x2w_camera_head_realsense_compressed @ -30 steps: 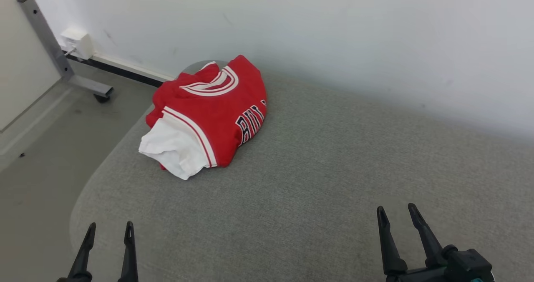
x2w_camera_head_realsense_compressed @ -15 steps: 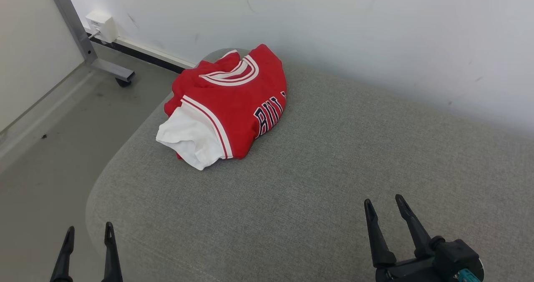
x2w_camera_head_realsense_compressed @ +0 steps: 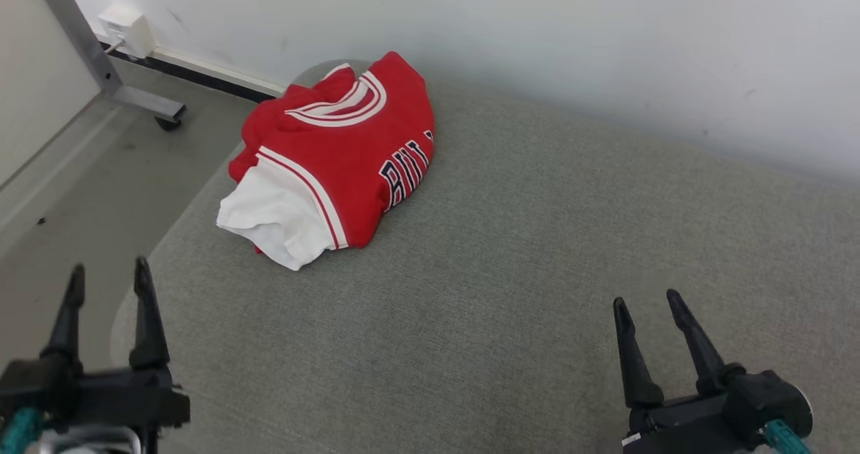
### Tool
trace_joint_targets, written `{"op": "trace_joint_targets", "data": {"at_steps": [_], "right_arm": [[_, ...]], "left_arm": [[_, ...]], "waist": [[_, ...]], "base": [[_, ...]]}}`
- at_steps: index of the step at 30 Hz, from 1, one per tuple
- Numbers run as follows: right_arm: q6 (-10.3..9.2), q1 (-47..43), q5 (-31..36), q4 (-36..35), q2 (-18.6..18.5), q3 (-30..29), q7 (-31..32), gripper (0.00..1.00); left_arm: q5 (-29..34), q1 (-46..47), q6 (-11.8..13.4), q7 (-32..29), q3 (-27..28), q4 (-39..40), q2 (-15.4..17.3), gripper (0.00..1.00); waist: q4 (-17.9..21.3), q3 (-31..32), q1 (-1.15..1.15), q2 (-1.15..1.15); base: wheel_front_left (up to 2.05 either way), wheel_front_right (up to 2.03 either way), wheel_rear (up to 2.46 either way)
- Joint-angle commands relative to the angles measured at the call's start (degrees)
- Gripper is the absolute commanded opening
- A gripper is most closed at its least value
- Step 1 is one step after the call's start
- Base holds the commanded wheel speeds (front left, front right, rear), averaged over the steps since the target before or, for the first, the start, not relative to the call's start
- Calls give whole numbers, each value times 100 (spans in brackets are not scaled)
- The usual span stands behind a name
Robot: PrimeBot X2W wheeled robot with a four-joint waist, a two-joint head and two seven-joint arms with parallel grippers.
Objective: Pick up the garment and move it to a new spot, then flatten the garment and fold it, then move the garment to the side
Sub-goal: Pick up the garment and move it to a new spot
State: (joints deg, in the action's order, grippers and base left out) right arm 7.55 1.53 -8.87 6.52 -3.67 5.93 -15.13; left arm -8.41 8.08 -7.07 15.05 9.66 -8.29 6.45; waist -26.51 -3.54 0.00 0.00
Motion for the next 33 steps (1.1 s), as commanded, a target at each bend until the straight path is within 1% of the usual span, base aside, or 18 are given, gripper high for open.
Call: {"op": "trace_joint_targets", "data": {"at_steps": [1,7,10,15,19,21,23,27,28,33], "right_arm": [[-12,142,78,-53,-73,-45,-4,100],[-12,372,154,-319,-209,-349,-4,100],[-12,463,197,-483,-243,-550,-4,100],[-12,577,245,-695,-275,-817,-4,100],[-12,633,270,-838,-284,-974,-4,100],[-12,658,280,-899,-279,-1041,-4,100],[-12,633,289,-945,-278,-1111,-4,100],[-12,603,277,-1017,-298,-1185,-4,100],[-12,607,271,-1031,-306,-1194,-4,100],[-12,669,252,-1067,-338,-1218,-4,100]], "left_arm": [[-76,337,-22,20,2,-62,124,100],[-377,1485,-36,20,-67,-398,517,100],[-461,2059,-38,20,-130,-628,706,100],[-647,2852,-35,6,-266,-1161,1147,100],[-808,3354,-35,-129,-318,-1629,1510,100],[-892,3561,-35,-211,-320,-1873,1680,100],[-1010,3707,-36,-319,-357,-2110,1777,100],[-1138,3867,-35,-515,-448,-2482,1956,100],[-1156,3914,-35,-586,-488,-2614,2044,100],[-1498,4096,-35,-1081,-925,-3296,2267,100]], "waist": [[501,-491,0,0],[1103,-1151,0,0],[1341,-1433,0,0],[1712,-1806,0,0],[1962,-2051,0,0],[2070,-2148,0,0],[2142,-2218,0,0],[2206,-2294,0,0],[2224,-2321,0,0],[2280,-2364,0,0]], "base": [[0,0,0],[0,0,0],[0,0,0],[0,0,0],[0,0,0],[0,0,0],[0,0,0],[0,0,0],[0,0,0],[0,0,0]]}}
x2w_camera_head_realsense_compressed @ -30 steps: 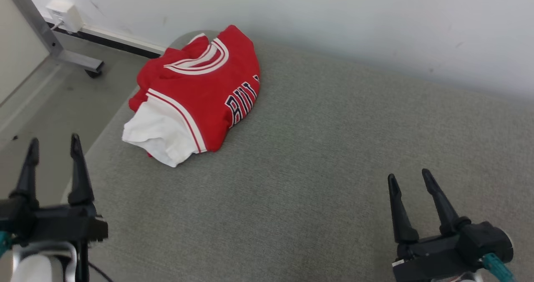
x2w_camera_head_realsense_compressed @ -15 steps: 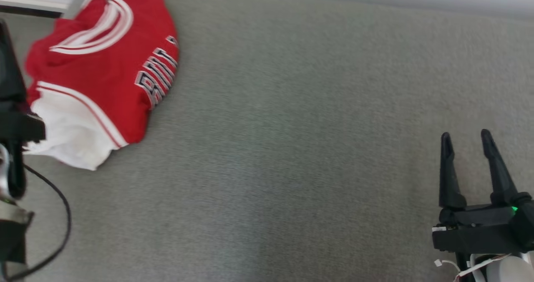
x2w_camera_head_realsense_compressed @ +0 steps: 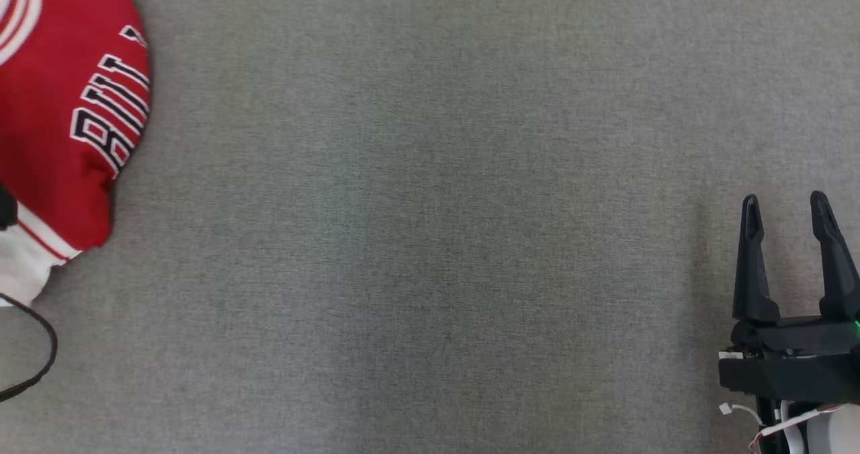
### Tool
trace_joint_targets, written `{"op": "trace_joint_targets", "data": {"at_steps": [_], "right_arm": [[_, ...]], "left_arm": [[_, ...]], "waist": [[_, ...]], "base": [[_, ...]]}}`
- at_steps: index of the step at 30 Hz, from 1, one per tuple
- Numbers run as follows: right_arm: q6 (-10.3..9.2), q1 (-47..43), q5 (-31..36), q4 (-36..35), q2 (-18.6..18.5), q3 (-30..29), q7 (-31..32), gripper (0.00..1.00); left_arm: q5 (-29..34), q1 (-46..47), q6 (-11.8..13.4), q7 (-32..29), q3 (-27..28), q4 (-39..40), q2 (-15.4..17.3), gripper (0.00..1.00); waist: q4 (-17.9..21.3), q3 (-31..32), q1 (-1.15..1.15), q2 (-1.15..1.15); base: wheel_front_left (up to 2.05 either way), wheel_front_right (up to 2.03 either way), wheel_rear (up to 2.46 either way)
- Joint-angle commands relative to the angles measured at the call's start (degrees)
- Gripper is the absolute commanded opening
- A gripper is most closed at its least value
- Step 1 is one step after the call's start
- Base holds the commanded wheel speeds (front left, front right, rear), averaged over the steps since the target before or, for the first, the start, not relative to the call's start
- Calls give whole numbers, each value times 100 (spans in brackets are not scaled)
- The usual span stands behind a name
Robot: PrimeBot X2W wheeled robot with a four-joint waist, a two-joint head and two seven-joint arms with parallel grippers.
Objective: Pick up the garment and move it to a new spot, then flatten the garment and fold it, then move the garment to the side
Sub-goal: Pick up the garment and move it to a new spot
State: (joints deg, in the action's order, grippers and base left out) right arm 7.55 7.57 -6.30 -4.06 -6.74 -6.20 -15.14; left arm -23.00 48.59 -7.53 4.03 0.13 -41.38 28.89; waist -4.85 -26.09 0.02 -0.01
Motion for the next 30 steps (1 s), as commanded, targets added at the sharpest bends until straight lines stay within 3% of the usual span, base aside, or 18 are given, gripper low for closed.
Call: {"op": "trace_joint_targets", "data": {"at_steps": [1,12,13,14,19,26,30], "right_arm": [[-12,72,-7,-12,-35,-1,-2,100],[-12,120,9,19,11,66,-3,100],[-12,121,11,24,19,71,-3,100],[-12,125,12,30,27,80,-3,100],[-12,143,4,70,41,88,-2,100],[-12,61,-75,196,120,156,-3,100],[-12,-21,-113,291,180,198,-2,100]], "left_arm": [[-94,79,13,-86,-40,-125,60,100],[-886,109,12,-1343,-894,-1034,97,100],[-928,103,11,-1411,-930,-1094,109,30],[-946,93,11,-1452,-982,-1142,118,0],[-867,205,13,-1218,-1126,-1252,160,0],[-460,566,297,146,-1198,-965,326,0],[-275,850,331,583,-1291,-585,340,0]], "waist": [[122,-110,-2,1],[234,-68,-2,1],[246,-60,-2,1],[256,-51,-2,1],[275,34,-2,1],[180,526,-2,1],[133,896,-2,1]], "base": [[0,0,0],[0,0,0],[0,0,0],[0,0,0],[0,0,0],[0,0,0],[0,0,0]]}}
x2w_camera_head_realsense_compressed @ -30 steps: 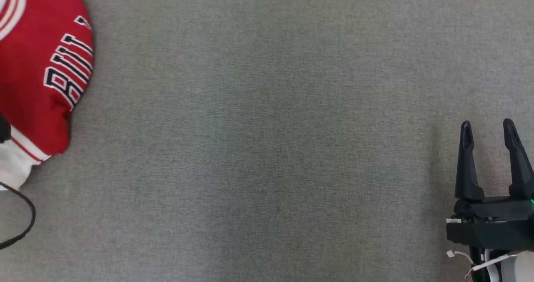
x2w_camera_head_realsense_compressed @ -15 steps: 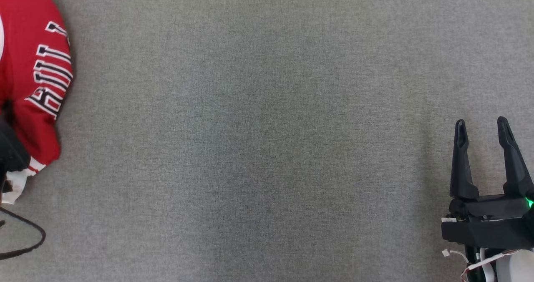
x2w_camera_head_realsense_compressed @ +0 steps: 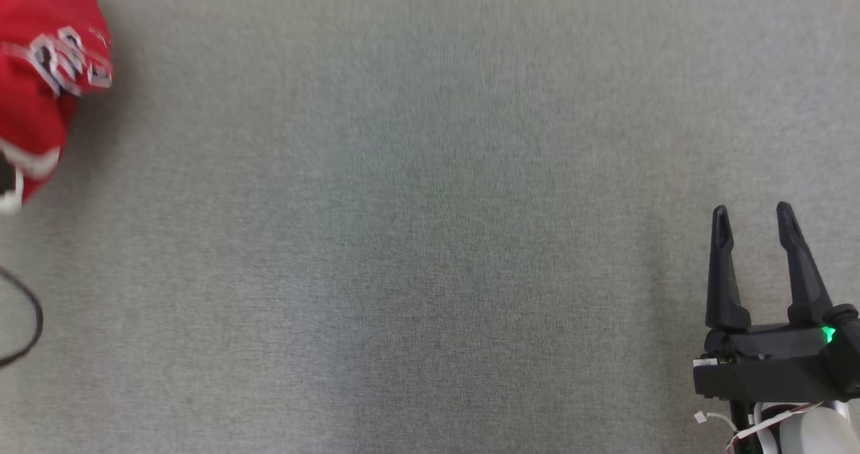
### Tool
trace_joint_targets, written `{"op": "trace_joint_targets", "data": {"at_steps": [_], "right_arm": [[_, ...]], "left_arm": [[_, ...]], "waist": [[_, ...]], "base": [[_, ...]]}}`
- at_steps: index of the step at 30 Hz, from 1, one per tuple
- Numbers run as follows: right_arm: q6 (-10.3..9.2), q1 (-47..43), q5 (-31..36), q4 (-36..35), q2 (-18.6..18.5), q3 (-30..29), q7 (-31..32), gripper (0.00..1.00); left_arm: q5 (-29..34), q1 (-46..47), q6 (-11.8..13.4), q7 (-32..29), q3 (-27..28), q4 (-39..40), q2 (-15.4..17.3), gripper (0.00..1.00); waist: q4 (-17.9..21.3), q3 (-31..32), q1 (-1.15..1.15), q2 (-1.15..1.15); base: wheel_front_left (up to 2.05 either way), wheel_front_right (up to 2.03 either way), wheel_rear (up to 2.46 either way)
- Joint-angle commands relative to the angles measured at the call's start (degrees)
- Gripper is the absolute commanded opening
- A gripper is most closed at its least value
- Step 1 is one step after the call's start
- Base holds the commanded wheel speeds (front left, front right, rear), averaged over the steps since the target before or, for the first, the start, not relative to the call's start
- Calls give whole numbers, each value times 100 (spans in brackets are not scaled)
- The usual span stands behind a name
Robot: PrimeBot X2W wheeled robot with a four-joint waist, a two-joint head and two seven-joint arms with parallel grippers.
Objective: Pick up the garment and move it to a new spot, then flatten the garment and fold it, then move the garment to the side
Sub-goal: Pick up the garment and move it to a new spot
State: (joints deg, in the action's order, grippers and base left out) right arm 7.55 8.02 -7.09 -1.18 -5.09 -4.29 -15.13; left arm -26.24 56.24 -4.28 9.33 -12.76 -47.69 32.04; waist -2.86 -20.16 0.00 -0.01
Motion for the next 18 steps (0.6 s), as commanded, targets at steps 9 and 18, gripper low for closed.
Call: {"op": "trace_joint_targets", "data": {"at_steps": [9,18], "right_arm": [[-12,-196,-150,99,141,23,-3,100],[-12,-226,-297,198,216,99,-4,100]], "left_arm": [[327,792,-64,-83,-419,1296,-177,0],[310,1240,-100,-678,-957,2614,-823,0]], "waist": [[38,753,0,1],[619,954,0,1]], "base": [[0,0,0],[0,0,0]]}}
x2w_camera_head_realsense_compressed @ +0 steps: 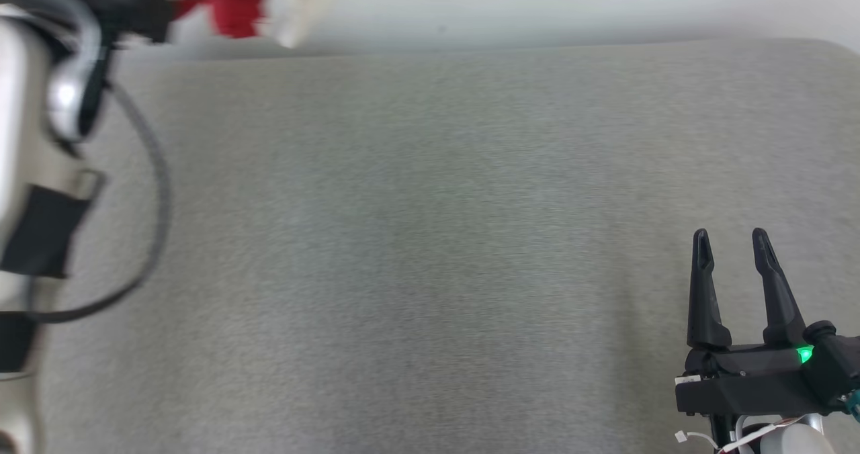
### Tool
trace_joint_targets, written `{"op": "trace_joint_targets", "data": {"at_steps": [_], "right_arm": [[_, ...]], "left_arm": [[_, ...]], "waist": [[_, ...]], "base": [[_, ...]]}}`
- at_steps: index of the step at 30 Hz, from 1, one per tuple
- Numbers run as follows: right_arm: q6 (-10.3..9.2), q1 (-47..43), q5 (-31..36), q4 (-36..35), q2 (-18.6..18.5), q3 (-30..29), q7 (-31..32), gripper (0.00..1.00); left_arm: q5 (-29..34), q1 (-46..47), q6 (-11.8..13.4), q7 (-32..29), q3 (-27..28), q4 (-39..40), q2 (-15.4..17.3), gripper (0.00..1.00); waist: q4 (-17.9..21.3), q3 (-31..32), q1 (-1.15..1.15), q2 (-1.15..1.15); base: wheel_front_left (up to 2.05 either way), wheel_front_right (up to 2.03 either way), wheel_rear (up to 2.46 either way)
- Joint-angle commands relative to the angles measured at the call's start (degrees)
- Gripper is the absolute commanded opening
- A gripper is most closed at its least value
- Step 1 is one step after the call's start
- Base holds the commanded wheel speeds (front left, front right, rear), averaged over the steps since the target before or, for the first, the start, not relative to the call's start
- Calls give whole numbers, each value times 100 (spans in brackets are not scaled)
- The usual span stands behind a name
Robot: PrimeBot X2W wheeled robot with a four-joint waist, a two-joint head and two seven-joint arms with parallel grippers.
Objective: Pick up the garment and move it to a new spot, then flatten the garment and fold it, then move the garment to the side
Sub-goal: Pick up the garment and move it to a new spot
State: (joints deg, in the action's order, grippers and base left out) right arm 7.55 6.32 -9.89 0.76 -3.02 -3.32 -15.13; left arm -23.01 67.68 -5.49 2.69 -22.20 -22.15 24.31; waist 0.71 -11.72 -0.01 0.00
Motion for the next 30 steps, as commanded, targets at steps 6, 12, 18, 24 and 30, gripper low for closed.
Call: {"op": "trace_joint_targets", "data": {"at_steps": [6,12,18,24,30], "right_arm": [[-12,-74,-183,38,14,44,-3,100],[-12,-121,-266,35,15,73,-4,100],[-12,-127,-289,43,16,133,-4,100],[-12,-114,-254,66,16,193,-3,100],[-12,-151,-197,89,14,225,-3,100]], "left_arm": [[-123,-206,38,-153,-431,315,-677,0],[-338,-986,189,-3,-699,230,-1173,0],[-464,-2037,294,287,-920,-185,-1393,0],[-596,-2954,351,615,-1106,-929,-1559,0],[-504,-3129,268,953,-1283,-1401,-1696,100]], "waist": [[744,175,1,0],[1104,159,1,0],[1299,91,1,0],[1349,96,1,0],[1173,169,1,0]], "base": [[0,0,0],[0,0,0],[0,0,0],[0,0,0],[0,0,0]]}}
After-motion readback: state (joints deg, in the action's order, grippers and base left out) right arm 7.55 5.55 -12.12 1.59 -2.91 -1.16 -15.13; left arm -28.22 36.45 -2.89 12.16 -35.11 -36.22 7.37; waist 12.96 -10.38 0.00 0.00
